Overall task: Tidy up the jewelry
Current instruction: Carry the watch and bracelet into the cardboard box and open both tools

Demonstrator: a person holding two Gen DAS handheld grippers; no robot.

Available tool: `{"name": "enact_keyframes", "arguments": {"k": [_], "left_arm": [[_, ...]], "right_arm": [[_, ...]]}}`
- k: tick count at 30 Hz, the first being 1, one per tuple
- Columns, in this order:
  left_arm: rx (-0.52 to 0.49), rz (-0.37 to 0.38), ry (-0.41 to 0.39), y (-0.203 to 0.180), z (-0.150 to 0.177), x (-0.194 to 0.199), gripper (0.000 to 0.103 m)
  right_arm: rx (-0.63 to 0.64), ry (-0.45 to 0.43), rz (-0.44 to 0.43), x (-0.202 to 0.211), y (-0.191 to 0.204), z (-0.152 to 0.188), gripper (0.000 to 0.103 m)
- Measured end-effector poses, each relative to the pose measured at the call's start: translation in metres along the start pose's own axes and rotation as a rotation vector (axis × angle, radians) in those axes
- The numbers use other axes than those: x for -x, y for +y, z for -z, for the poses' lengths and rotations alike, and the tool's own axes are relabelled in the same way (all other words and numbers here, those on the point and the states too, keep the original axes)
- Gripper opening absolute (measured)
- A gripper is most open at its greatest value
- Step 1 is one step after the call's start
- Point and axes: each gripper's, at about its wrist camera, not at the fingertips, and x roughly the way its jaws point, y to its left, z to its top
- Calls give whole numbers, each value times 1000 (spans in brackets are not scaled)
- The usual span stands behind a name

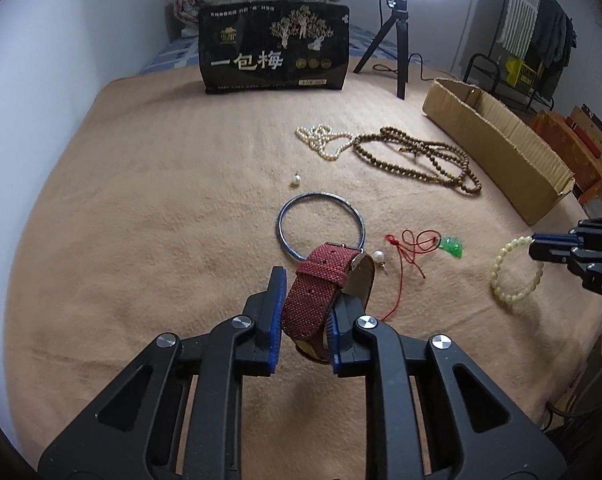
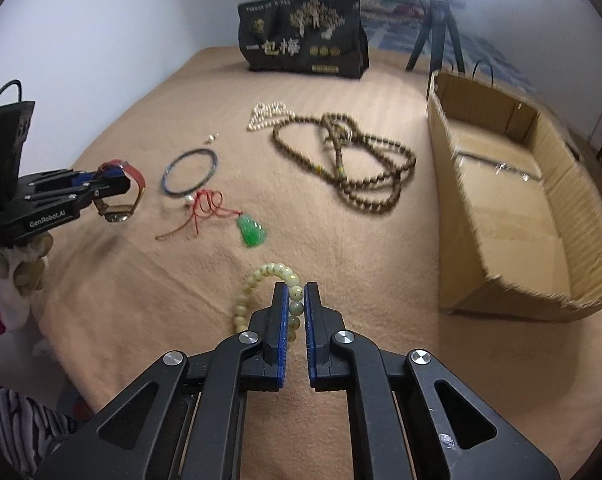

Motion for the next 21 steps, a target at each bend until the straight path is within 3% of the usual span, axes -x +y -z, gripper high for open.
{"name": "enact_keyframes", "arguments": {"k": [9,21], "left_arm": [[4,26,-57,-17,-11,26,17],[-50,99,-149,-78,-49,41,17]], "right_arm": [[29,-116,36,39,1,-10,6],[-39,-255,89,100,-41,-14,6]]}}
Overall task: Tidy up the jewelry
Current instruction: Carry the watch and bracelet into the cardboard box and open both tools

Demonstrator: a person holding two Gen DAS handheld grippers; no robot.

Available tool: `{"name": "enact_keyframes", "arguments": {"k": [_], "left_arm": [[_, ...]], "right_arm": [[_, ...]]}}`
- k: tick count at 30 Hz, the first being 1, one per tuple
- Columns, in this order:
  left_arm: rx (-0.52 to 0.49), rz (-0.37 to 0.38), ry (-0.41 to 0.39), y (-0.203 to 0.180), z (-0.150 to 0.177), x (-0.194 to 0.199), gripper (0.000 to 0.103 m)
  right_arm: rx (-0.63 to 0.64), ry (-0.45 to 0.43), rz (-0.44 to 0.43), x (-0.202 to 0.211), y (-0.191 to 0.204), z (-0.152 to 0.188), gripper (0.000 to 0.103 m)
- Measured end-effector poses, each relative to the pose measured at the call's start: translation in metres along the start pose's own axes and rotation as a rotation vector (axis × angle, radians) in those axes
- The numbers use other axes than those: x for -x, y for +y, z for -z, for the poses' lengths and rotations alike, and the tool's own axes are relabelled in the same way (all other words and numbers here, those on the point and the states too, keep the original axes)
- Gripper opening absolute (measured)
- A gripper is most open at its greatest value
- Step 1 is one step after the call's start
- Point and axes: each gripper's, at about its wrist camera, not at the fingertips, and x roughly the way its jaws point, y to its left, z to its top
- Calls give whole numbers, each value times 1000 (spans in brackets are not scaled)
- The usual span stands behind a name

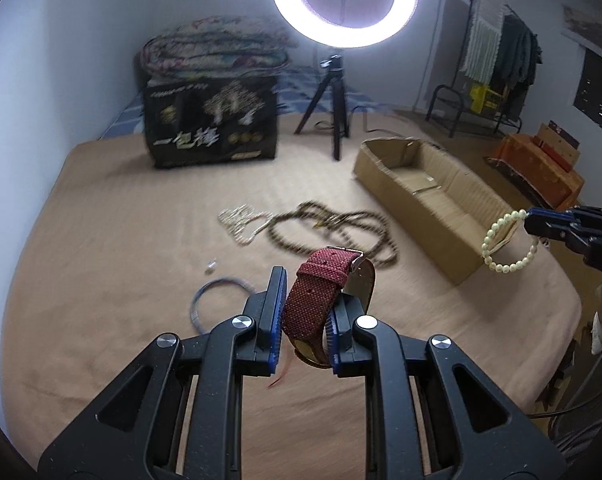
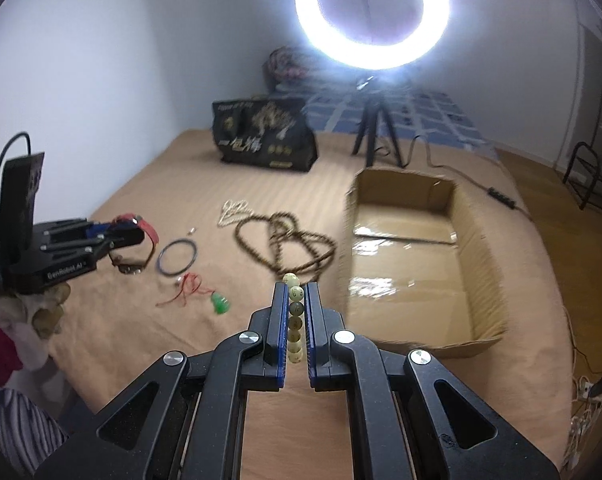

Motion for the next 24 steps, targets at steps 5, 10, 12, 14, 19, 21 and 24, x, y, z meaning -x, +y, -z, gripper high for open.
{"name": "enact_keyframes", "arguments": {"k": [5,10,12,14,19,21,24], "left_arm": [[-44,22,-26,-31,-18,-8,17],[-50,48,-42,-55,-37,-21,17],[-45,62,-44,-65,-46,-30,17],[-43,75,-43,-74,-53,-39,17],[-66,81,-50,-100,-72,-66,17],[-66,80,-45,-107,-77,-78,17],[-75,75,-33,-117,-82,-95,17]], "right_arm": [[-20,-33,46,13,-24,-7,6],[-52,-46,78,17,-52,-8,6],[-62,-45,93,15,-62,-8,6],[-70,-45,105,13,-71,-9,6],[-79,-43,129,8,-89,-10,6],[-85,-39,135,3,-96,-11,6],[-99,-30,137,-5,-105,-9,6]]}}
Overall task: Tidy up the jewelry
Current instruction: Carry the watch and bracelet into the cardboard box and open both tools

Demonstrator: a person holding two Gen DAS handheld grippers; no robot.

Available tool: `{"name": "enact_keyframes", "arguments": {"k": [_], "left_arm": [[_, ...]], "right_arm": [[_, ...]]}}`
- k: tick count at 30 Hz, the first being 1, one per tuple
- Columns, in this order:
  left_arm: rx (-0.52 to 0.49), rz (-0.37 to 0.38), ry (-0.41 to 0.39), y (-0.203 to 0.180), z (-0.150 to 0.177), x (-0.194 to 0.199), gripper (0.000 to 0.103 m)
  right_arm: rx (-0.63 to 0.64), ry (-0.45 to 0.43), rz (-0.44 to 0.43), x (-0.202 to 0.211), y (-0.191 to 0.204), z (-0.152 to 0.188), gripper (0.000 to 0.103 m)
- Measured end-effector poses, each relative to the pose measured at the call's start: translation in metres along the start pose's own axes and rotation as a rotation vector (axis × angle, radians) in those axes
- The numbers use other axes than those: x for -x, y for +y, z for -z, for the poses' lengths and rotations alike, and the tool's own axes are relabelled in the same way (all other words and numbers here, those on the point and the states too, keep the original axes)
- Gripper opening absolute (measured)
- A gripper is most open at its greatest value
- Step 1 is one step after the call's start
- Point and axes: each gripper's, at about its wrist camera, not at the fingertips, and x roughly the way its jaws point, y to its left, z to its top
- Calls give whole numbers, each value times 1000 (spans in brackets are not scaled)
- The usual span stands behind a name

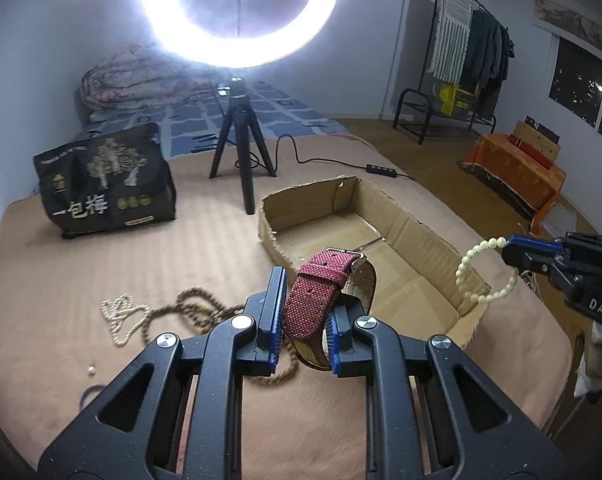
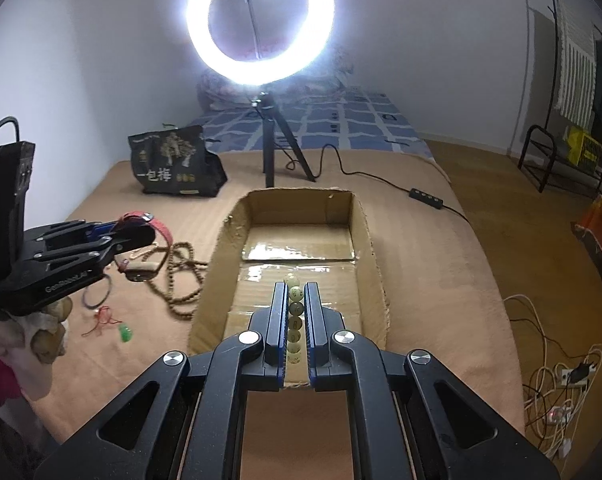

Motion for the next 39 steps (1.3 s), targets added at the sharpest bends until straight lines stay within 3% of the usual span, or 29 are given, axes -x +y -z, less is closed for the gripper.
{"name": "enact_keyframes", "arguments": {"k": [12,22,23,25,26,27,29,30,33,39], "left_arm": [[-39,3,43,-32,-10,-51,17],[-86,27,99,-50,-8,-67,19],[-90,29,103,-51,-8,-68,24],[-94,23,106,-53,-7,-69,47],[-92,23,100,-53,-7,-67,64],[-87,16,84,-53,-8,-65,72],[-87,13,72,-53,-9,-60,72],[-85,13,71,-53,-9,-59,72],[-72,11,73,-49,-10,-56,72],[-71,-1,68,-45,-8,-48,72]], "right_arm": [[-46,44,6,-29,-25,4,6],[-78,72,-5,-42,-33,10,6],[-83,74,-5,-43,-34,10,6],[-93,76,-8,-43,-36,11,6],[-99,77,-15,-43,-37,11,6],[-101,78,-18,-43,-37,11,6],[-99,76,-6,-40,-36,11,8],[-97,78,0,-40,-36,11,16],[-103,62,25,-36,-37,11,60],[-125,48,33,-28,-39,11,63]]}}
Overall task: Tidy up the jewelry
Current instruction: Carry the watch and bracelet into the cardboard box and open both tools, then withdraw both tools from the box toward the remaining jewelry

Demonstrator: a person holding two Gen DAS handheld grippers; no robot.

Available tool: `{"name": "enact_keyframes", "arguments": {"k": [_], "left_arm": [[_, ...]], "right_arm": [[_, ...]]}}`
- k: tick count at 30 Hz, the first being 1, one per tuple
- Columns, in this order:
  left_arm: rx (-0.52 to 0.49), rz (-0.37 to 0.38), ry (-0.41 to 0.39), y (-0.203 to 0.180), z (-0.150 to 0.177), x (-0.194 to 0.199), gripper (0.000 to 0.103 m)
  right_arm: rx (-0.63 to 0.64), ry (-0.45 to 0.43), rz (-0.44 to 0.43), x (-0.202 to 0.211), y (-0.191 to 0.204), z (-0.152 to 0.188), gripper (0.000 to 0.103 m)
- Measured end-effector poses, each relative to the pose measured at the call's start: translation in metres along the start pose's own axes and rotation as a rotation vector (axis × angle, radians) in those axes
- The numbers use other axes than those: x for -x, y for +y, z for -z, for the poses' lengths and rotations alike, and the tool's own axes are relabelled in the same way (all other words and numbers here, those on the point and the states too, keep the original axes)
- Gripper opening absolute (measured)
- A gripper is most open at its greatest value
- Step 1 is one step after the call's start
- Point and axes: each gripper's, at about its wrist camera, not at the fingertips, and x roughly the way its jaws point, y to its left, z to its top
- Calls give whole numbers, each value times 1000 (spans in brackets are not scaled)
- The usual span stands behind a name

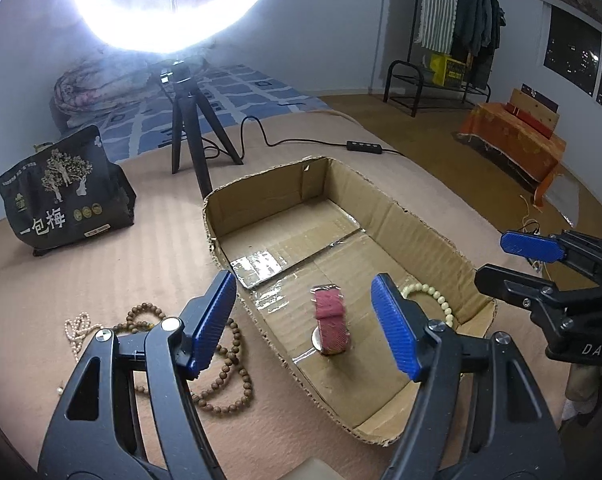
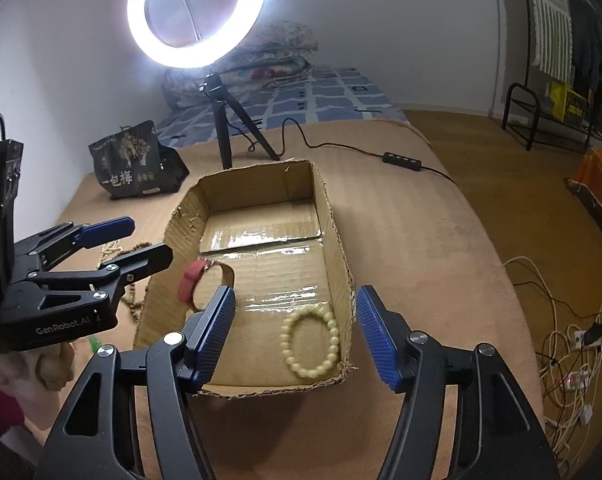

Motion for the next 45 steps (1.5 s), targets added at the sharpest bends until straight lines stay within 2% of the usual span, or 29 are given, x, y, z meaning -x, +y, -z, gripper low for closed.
{"name": "enact_keyframes", "arguments": {"k": [11,19,24,27,33,39,45], "left_arm": [[2,-20,-33,5,0,25,72],[43,-47,-60,31,7,55,72],[47,-109,-86,62,18,85,72],[49,-143,-88,83,29,102,72],[111,-201,-81,135,58,131,72],[157,-251,-41,180,94,148,72],[225,-258,21,214,128,145,72]], "right_arm": [[33,-11,24,15,12,1,63],[53,-54,37,31,28,1,66],[103,-78,6,38,48,2,68],[149,-72,-18,38,66,2,75],[211,-57,-78,37,99,3,76],[268,-3,-143,21,132,5,76],[312,78,-211,-6,161,4,76]]}}
